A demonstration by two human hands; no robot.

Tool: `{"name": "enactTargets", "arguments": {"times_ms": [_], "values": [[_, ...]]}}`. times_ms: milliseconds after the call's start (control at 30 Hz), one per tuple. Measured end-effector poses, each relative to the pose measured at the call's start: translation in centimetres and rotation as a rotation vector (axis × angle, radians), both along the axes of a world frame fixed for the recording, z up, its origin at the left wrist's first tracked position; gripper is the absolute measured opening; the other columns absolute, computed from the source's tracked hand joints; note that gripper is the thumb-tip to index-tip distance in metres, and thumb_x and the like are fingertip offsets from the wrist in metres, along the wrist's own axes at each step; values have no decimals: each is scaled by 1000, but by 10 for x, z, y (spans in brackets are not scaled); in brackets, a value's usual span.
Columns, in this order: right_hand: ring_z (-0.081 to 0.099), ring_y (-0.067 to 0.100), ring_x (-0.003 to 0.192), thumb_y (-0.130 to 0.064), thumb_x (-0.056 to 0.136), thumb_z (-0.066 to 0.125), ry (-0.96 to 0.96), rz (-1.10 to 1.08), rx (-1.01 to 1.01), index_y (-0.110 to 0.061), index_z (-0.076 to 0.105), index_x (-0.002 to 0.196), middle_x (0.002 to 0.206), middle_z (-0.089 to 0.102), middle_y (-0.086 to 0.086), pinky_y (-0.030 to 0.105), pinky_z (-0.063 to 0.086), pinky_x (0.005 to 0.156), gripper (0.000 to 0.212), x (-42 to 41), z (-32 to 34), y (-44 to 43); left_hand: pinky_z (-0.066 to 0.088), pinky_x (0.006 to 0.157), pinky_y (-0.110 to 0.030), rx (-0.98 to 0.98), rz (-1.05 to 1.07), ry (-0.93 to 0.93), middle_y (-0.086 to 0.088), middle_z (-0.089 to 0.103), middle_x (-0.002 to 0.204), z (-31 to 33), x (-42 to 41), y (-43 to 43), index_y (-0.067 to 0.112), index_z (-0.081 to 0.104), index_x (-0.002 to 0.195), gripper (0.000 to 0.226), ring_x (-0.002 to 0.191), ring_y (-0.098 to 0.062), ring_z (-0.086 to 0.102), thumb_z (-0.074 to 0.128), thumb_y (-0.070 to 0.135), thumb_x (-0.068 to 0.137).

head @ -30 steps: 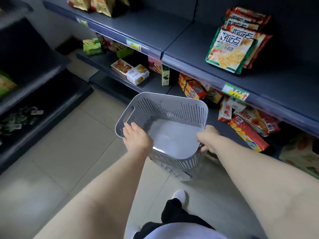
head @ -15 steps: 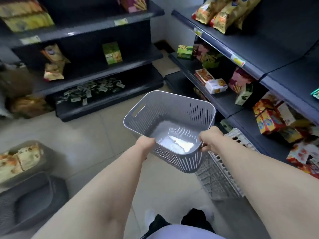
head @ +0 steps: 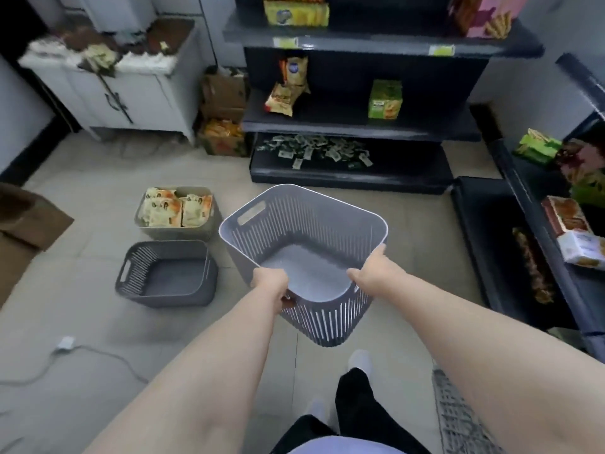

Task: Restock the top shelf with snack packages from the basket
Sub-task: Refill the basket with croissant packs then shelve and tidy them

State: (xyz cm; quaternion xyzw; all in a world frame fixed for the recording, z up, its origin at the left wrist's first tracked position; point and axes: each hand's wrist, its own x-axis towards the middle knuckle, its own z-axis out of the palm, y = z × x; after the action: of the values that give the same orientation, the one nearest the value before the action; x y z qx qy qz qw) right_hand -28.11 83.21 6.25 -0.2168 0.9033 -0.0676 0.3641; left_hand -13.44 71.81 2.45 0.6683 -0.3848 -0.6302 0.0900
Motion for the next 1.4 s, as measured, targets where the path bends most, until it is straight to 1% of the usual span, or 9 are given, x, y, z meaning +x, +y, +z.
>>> {"name": "enactTargets", "arguments": {"times_ms": [100,233,300,467,633,767,900,1267,1400], "values": [[15,32,146,-47,97,44,143,321,5,-14,-3,154,161,9,10,48,27,113,81,10,-7,-35,51,36,-46,-27,189,-35,-26,56,100,-14,24,-30,-4,44,124,41,61,-32,57,39,-16,85],[8,30,146,-45,99,38,211,671,7,-17,39,141,159,8,12,51,23,114,51,14,-18,-88,54,46,-45,-38,304,-119,-22,55,116,-26,45,-70,4,43,126,42,77,-36,58,38,-12,88],[6,29,147,-43,99,38,224,824,-8,-18,47,135,160,5,11,51,21,115,45,9,-25,-118,54,49,-46,-21,354,-154,-21,57,113,-37,53,-93,8,44,128,44,83,-39,60,40,-10,88],[23,27,139,-44,100,37,210,1084,-13,-18,46,135,147,29,9,48,29,110,45,-5,-33,-197,54,59,-61,40,507,-255,-23,58,111,-56,69,-142,9,43,130,49,91,-41,61,41,-7,84],[16,28,145,-43,99,41,210,1197,-38,-17,35,146,154,25,9,50,21,116,53,1,-36,-271,51,61,-66,54,659,-249,-24,62,107,-83,92,-184,12,43,128,53,89,-42,65,40,-3,77],[20,28,144,-44,99,42,200,1313,-28,-19,33,148,155,26,7,51,23,116,56,23,-43,-322,50,63,-68,41,745,-264,-23,61,109,-103,116,-215,11,44,126,60,91,-42,65,39,3,67],[23,28,142,-44,99,42,206,1369,-40,-18,35,146,152,30,7,49,27,115,54,48,-51,-381,55,65,-64,35,755,-274,-20,59,108,-88,128,-249,11,43,122,44,89,-40,65,43,1,79],[24,30,142,-40,100,42,142,1428,57,-16,36,146,151,31,9,46,29,113,52,119,-114,-546,54,65,-66,174,770,-317,-20,59,114,-173,199,-375,17,42,110,35,92,-42,64,43,4,78],[24,29,142,-40,99,41,96,1453,94,-18,33,147,151,31,8,45,31,112,54,137,-152,-588,56,62,-53,200,781,-325,-16,55,115,-203,219,-413,17,38,109,26,97,-40,63,41,-1,90]]}}
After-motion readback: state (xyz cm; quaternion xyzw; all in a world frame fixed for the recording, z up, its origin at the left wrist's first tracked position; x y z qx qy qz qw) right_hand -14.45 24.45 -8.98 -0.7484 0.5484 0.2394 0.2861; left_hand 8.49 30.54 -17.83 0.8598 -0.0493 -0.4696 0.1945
